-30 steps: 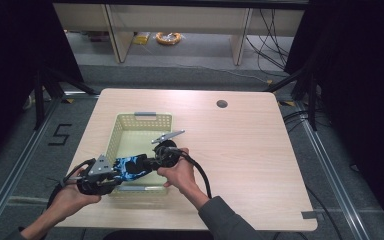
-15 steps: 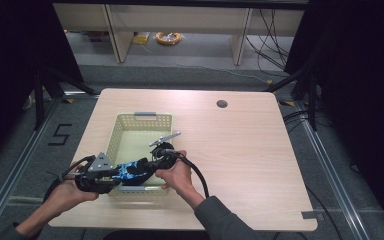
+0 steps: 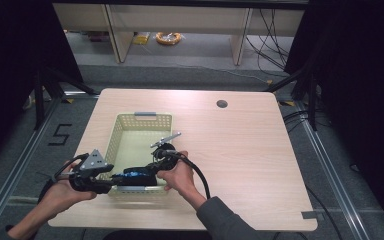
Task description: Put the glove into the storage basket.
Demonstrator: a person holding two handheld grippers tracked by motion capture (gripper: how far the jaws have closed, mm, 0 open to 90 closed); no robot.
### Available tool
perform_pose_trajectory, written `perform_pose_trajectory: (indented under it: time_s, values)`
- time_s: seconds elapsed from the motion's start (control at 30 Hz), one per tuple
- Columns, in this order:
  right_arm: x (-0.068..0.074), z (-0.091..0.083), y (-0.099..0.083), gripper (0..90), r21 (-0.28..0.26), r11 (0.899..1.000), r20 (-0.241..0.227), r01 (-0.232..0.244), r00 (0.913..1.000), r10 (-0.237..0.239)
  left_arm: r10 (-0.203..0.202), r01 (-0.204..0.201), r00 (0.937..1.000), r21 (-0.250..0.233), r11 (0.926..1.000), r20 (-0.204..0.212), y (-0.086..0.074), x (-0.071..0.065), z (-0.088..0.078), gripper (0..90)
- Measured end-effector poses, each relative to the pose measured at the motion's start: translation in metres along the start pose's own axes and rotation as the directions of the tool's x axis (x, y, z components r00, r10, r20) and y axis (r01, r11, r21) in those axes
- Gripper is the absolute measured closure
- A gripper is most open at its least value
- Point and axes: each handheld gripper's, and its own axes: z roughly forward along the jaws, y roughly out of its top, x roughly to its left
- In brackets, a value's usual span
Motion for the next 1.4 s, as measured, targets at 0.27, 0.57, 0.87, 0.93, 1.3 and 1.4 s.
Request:
perform_pose_trajectory:
  time_s: [0.27,0.57,0.87,0.93,1.3,1.4]
  values:
    - [0.001,-0.003,0.002,78.8,0.001,1.000,0.026,0.028,0.9993,-0.028,-0.014,0.014,0.9999,-0.003,0.9999,-0.007,0.004,-0.001,-0.004,40.1]
    - [-0.001,-0.019,0.003,71.6,-0.076,0.997,0.007,0.024,0.9997,-0.024,-0.022,0.022,0.9997,-0.010,0.9997,-0.011,0.005,-0.002,-0.004,32.8]
    - [-0.003,-0.043,-0.001,65.5,-0.131,0.991,-0.021,0.027,0.9993,-0.030,-0.060,0.060,0.9982,-0.077,0.9952,0.007,0.008,-0.018,-0.007,28.6]
    - [-0.005,-0.049,-0.003,64.4,-0.148,0.989,-0.025,0.027,0.9992,-0.031,-0.079,0.081,0.9967,-0.087,0.9929,0.016,0.010,-0.023,-0.007,27.7]
    - [-0.018,-0.078,-0.021,55.6,-0.220,0.975,-0.014,0.033,0.9992,-0.037,-0.102,0.111,0.9928,-0.167,0.9798,0.063,0.019,-0.047,-0.001,25.1]
    - [-0.019,-0.085,-0.025,54.5,-0.227,0.974,-0.014,0.026,0.9995,-0.030,-0.093,0.102,0.9938,-0.173,0.9797,0.061,0.021,-0.053,0.001,24.7]
